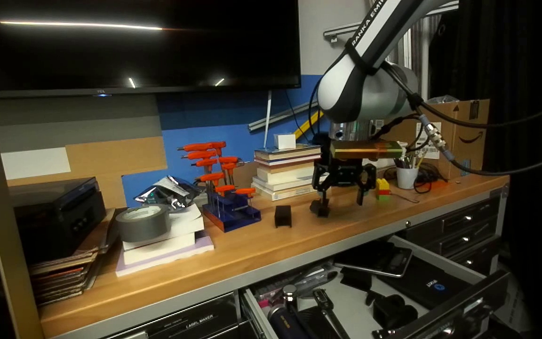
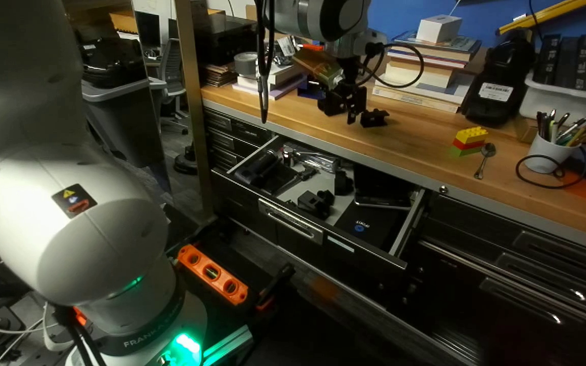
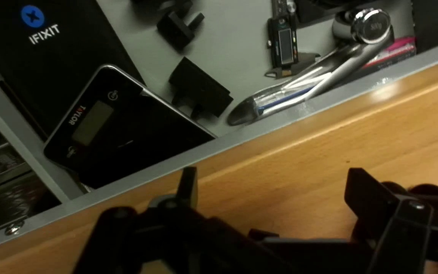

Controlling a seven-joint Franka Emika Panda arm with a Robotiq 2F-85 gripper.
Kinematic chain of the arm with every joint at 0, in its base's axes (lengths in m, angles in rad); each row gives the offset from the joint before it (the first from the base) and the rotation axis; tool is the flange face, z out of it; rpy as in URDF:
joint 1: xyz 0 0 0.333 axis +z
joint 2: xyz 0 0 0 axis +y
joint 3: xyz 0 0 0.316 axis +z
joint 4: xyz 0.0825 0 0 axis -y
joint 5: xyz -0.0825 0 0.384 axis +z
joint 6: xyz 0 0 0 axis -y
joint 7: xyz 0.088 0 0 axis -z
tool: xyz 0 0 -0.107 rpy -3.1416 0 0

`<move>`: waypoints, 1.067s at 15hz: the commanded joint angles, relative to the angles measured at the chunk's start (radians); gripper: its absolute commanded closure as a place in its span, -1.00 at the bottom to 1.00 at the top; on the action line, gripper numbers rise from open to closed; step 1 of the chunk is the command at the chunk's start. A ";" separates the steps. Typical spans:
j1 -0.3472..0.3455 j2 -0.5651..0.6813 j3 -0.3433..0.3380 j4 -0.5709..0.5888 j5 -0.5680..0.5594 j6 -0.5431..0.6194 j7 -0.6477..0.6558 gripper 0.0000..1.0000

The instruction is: Put the black objects on the tabletop in the open drawer and then close the drawer

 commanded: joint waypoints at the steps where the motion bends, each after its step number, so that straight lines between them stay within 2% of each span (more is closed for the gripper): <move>1: 0.033 0.099 -0.016 0.145 -0.048 -0.027 0.180 -1.00; 7: 0.086 0.276 -0.067 0.358 -0.101 -0.025 0.357 -1.00; 12: 0.115 0.412 -0.141 0.504 -0.166 -0.019 0.416 -1.00; 16: 0.108 0.500 -0.176 0.593 -0.166 -0.039 0.416 -1.00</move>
